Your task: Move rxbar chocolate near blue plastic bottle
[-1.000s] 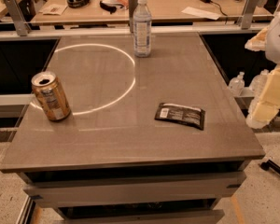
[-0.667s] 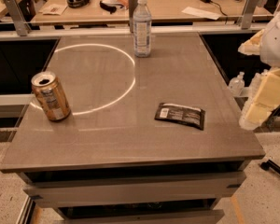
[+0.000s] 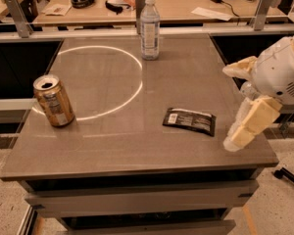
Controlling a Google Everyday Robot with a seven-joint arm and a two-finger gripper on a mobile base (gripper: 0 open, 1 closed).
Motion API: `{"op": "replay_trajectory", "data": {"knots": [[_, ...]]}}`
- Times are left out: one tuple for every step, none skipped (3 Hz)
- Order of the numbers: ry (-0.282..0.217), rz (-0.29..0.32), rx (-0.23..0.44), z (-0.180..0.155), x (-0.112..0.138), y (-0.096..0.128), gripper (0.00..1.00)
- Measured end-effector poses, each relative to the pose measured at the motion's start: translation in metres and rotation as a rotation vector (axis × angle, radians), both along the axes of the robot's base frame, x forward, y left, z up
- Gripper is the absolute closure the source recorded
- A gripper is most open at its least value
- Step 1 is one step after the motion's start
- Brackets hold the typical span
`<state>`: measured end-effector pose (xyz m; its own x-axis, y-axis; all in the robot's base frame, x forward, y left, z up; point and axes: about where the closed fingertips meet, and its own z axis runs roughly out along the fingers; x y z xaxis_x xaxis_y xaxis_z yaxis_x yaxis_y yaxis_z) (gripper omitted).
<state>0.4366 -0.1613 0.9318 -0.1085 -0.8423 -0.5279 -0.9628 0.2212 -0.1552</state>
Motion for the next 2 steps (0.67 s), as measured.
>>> {"op": "replay_trajectory", "data": {"knots": [[-0.037, 0.000, 0.062, -0.023, 0.004, 0.017, 0.00], [0.026, 0.046, 0.092, -0.105, 0.038, 0.081, 0.00]]}}
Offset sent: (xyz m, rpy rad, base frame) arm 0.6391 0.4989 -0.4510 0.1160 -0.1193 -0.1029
